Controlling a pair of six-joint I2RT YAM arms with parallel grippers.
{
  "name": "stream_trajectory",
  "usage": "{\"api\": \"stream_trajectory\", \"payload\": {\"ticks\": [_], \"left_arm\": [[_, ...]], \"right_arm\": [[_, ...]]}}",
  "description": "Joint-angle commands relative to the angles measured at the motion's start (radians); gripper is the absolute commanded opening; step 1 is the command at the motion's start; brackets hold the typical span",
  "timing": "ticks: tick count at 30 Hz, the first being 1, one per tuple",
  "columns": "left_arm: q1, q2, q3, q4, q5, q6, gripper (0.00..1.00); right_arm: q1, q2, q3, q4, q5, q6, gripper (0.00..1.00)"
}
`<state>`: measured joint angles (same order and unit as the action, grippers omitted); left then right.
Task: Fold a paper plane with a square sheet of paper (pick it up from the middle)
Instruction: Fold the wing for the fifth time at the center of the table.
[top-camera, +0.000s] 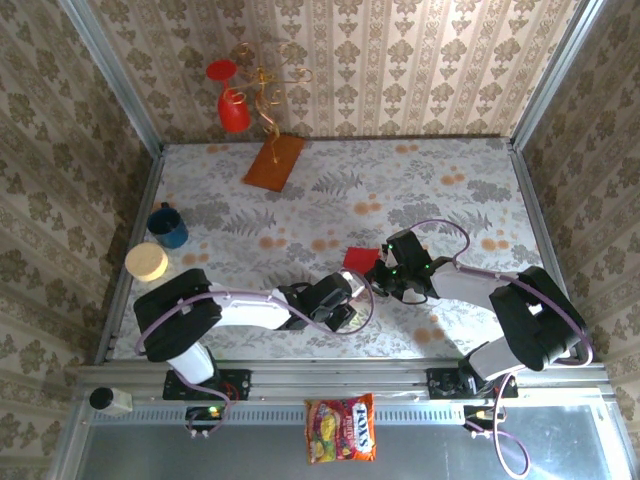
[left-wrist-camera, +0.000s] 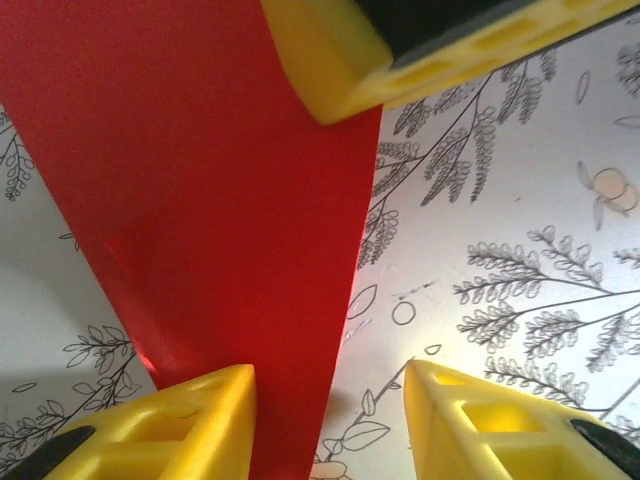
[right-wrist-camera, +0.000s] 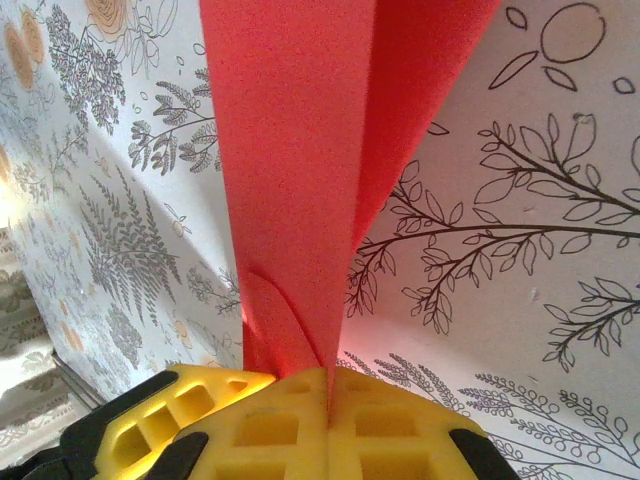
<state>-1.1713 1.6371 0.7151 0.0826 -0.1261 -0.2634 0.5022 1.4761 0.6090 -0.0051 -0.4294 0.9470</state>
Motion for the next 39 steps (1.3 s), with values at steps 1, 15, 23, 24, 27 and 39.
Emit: {"api": "stream_trajectory", "payload": {"ticks": [1, 15, 23, 24, 27, 39], "left_arm": [[-0.005, 0.013, 0.017, 0.015, -0.048, 0.03, 0.4], [-0.005, -0.014, 0.004, 0.019, -0.088, 0.043, 0.11], [-0.005, -0.025, 0.003, 0.017, -0.065, 0.056, 0.0], [-0.005, -0.029, 0.003, 0.016, -0.062, 0.058, 0.0], [-0.005, -0.041, 0.002, 0.011, -0.069, 0.058, 0.1], [-0.032, -0.079, -0.029, 0.043, -0.204, 0.12, 0.41]], "right_arm": [[0.006, -0.02, 0.015, -0.025, 0.007, 0.014, 0.0], [0.006, -0.027, 0.006, -0.024, 0.007, 0.015, 0.0], [0.006, -0.023, 0.005, -0.025, 0.009, 0.013, 0.0], [0.006, -0.022, 0.005, -0.024, 0.009, 0.014, 0.0], [0.006, -0.022, 0.005, -0.025, 0.011, 0.015, 0.0], [0.004, -0.037, 0.016, -0.049, 0.011, 0.016, 0.0]]}}
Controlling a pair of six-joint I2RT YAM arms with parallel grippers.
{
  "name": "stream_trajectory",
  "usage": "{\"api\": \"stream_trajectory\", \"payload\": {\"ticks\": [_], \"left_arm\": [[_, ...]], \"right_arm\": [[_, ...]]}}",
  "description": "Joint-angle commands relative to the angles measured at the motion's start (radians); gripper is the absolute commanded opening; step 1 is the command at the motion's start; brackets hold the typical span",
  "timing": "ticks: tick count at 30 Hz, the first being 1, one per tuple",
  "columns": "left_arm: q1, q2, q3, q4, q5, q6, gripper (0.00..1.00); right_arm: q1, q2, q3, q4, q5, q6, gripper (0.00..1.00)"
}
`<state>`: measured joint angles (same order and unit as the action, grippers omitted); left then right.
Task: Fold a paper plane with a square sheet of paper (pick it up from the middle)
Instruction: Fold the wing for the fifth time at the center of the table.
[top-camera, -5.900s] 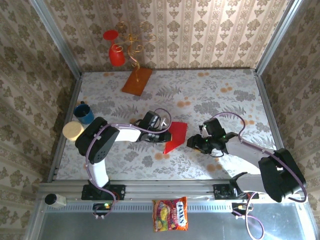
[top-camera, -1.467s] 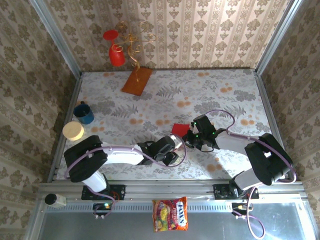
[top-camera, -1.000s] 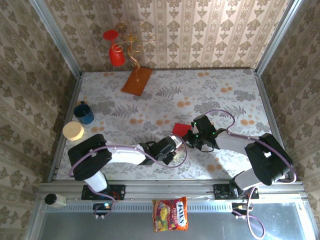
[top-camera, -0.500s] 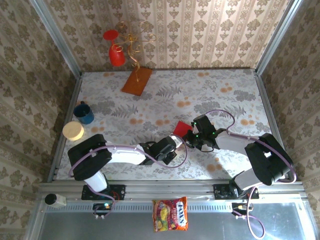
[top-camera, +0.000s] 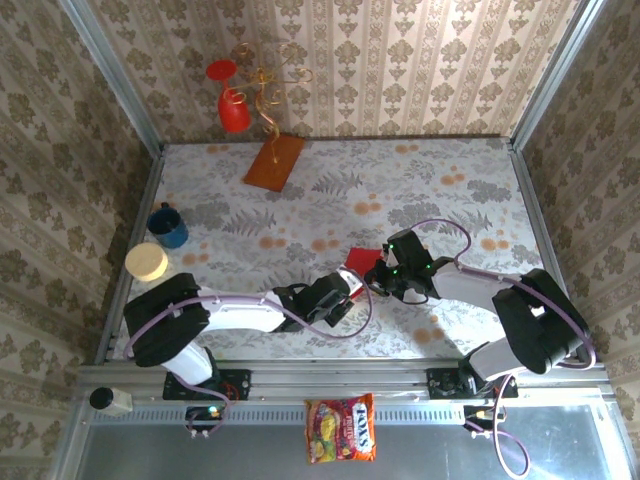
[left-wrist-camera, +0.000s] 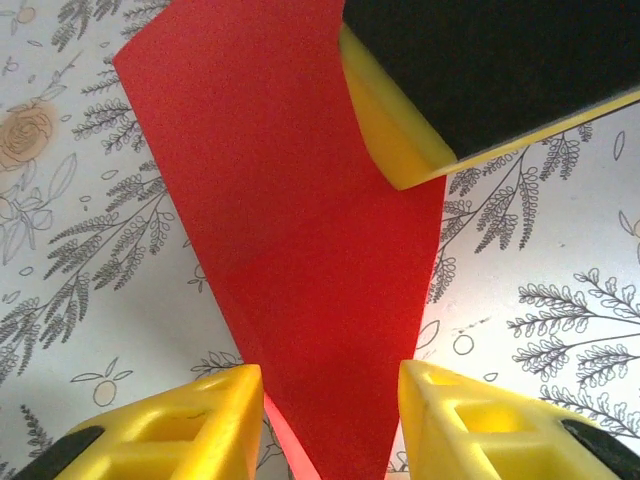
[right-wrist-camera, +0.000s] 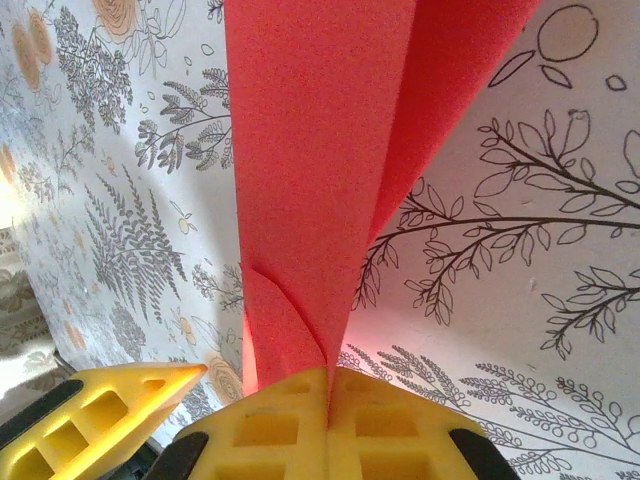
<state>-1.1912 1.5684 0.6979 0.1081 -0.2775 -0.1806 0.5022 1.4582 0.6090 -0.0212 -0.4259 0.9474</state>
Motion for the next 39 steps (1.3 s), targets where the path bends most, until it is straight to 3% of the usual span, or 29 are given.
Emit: {"api": "stream_trajectory", "payload": {"ticks": [1, 10, 24, 29, 34, 39], "left_arm": [[-0.018, -0.009, -0.011, 0.023, -0.057, 0.045, 0.42], [-0.066, 0.025, -0.003, 0.057, -0.084, 0.092, 0.51], [-0.073, 0.111, -0.009, 0.09, -0.15, 0.094, 0.52], [-0.073, 0.123, -0.01, 0.095, -0.16, 0.098, 0.41], [-0.071, 0.131, -0.009, 0.098, -0.144, 0.1, 0.21], [-0.072, 0.134, -0.009, 0.094, -0.132, 0.103, 0.1]], "right_arm": [[0.004, -0.018, 0.017, -0.033, 0.007, 0.016, 0.0], [0.004, -0.018, 0.024, -0.042, 0.006, 0.017, 0.0], [0.004, -0.032, 0.028, -0.055, 0.007, 0.017, 0.0], [0.005, -0.029, 0.015, -0.045, 0.006, 0.019, 0.0], [0.004, -0.026, -0.001, -0.033, 0.003, 0.022, 0.0], [0.004, -0.019, -0.003, -0.026, 0.001, 0.021, 0.0]]}}
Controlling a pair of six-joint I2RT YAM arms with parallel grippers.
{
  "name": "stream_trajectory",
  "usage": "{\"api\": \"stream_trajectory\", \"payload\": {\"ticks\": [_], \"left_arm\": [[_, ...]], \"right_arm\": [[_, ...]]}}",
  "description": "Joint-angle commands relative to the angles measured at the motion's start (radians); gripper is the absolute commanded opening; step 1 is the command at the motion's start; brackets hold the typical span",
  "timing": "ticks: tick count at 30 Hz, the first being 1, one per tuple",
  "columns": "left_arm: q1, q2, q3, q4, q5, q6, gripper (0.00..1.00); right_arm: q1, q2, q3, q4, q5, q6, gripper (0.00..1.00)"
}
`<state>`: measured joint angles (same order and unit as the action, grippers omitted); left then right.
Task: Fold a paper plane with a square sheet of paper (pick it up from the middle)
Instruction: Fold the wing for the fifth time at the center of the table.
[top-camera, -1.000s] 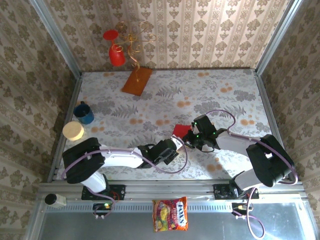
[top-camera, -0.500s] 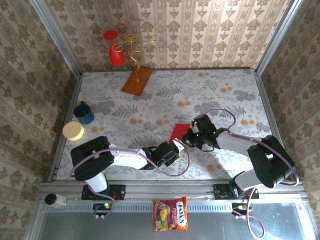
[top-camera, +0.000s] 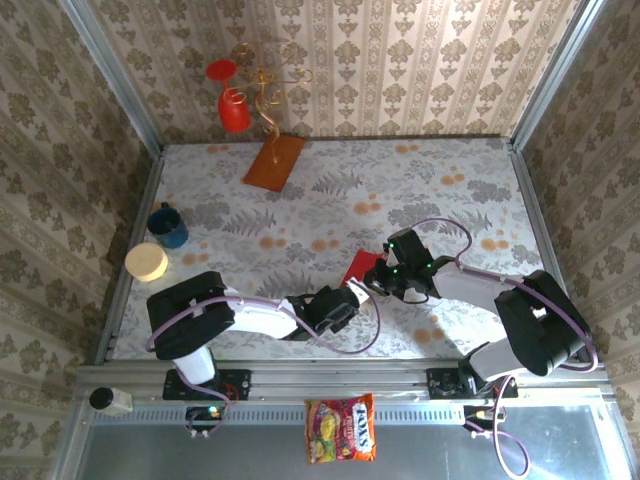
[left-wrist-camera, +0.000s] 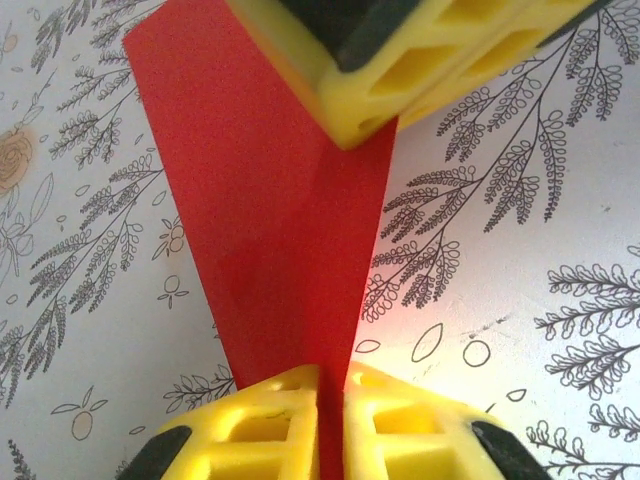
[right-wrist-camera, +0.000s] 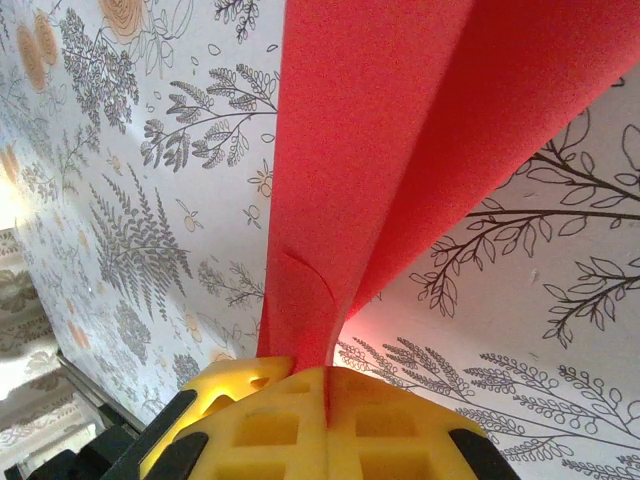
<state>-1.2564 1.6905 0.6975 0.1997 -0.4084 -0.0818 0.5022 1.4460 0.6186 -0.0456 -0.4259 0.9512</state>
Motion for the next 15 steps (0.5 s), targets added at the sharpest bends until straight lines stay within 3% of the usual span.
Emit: {"api": "stream_trajectory", "payload": {"ticks": [1, 4, 7, 9, 15], "left_arm": [[-0.006, 0.011, -0.009, 0.002, 0.002, 0.007, 0.08], [-0.005, 0.008, -0.006, -0.004, 0.023, 0.012, 0.02], [0.004, 0.006, 0.003, -0.021, 0.071, 0.004, 0.0], [0.016, 0.002, 0.002, -0.022, 0.107, -0.008, 0.0], [0.071, -0.05, -0.032, -0.004, 0.245, -0.089, 0.0]], "right_arm": [[0.004, -0.006, -0.013, -0.002, 0.002, 0.018, 0.0], [0.005, -0.005, -0.01, -0.008, 0.0, 0.013, 0.03], [-0.008, -0.024, -0.001, -0.039, -0.004, -0.012, 0.23], [-0.03, -0.047, 0.005, -0.075, -0.006, -0.033, 0.29], [-0.13, -0.178, 0.0, -0.185, -0.008, -0.098, 0.32]]}}
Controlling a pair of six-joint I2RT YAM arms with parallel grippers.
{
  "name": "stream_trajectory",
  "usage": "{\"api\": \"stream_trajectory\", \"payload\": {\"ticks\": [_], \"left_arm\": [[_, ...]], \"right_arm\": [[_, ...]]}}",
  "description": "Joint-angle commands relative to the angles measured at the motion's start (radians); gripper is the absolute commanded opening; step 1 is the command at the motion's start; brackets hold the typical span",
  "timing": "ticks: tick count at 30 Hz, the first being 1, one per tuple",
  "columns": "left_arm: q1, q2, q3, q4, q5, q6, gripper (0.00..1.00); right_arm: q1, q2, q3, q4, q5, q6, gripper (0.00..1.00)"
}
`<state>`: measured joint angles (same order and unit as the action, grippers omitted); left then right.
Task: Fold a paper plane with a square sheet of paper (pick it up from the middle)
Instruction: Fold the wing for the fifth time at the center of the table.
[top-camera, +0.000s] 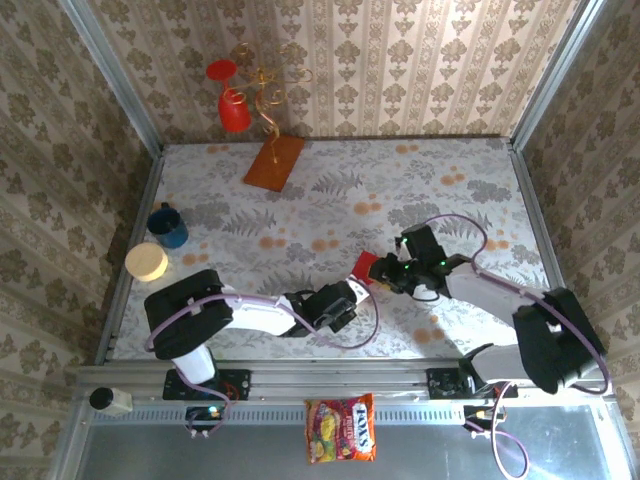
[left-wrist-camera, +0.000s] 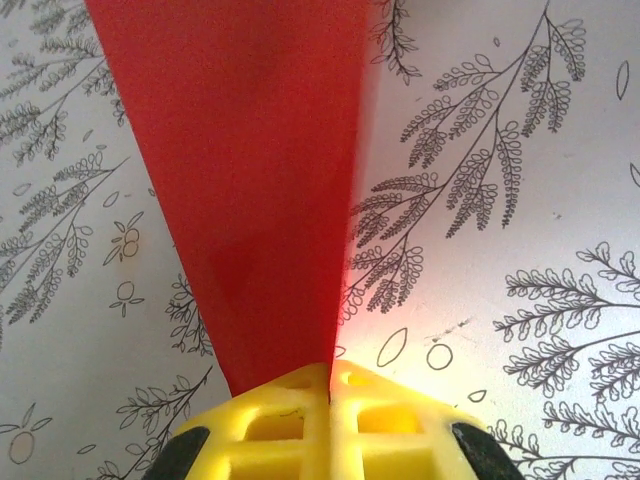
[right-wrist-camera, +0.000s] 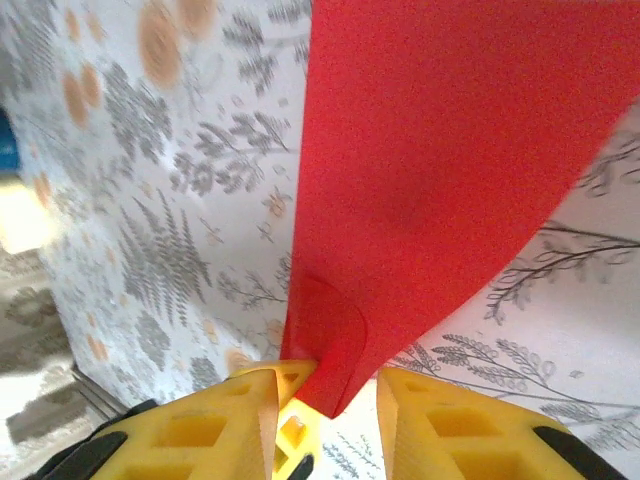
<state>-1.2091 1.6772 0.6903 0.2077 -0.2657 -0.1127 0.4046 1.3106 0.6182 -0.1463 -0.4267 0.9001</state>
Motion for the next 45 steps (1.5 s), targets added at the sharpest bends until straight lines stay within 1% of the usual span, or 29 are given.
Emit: {"api": "stream_trajectory", "payload": {"ticks": [1, 6, 12, 20, 26, 32, 36, 37, 39, 45], "left_arm": [[0.037, -0.048, -0.031, -0.009, 0.131, -0.072, 0.0], [0.108, -0.094, -0.059, 0.02, 0.259, -0.145, 0.0], [0.183, -0.097, -0.084, 0.058, 0.387, -0.216, 0.0], [0.232, -0.045, -0.104, 0.119, 0.502, -0.273, 0.0], [0.239, -0.004, -0.101, 0.15, 0.539, -0.296, 0.0], [0.26, 0.016, -0.106, 0.164, 0.556, -0.332, 0.0], [0.278, 0.035, -0.103, 0.162, 0.586, -0.383, 0.0], [0.28, 0.041, -0.103, 0.164, 0.595, -0.396, 0.0], [0.282, 0.048, -0.1, 0.159, 0.601, -0.418, 0.0], [0.281, 0.076, -0.085, 0.136, 0.618, -0.444, 0.0]], "right_arm": [[-0.047, -0.053, -0.001, -0.096, -0.009, -0.057, 0.32], [-0.069, -0.044, -0.001, -0.108, -0.01, -0.096, 0.32], [-0.063, -0.012, -0.023, -0.038, -0.05, -0.101, 0.3], [0.032, 0.039, -0.02, 0.059, -0.082, -0.109, 0.27], [0.082, 0.095, -0.006, 0.124, -0.08, -0.1, 0.25], [0.079, 0.094, -0.006, 0.146, -0.037, -0.097, 0.24], [0.067, 0.088, -0.019, 0.153, 0.001, -0.082, 0.21], [0.062, 0.057, -0.023, 0.155, 0.009, -0.077, 0.21], [0.057, 0.046, -0.031, 0.164, 0.018, -0.071, 0.2], [0.057, 0.061, -0.035, 0.203, -0.009, -0.067, 0.19]]}}
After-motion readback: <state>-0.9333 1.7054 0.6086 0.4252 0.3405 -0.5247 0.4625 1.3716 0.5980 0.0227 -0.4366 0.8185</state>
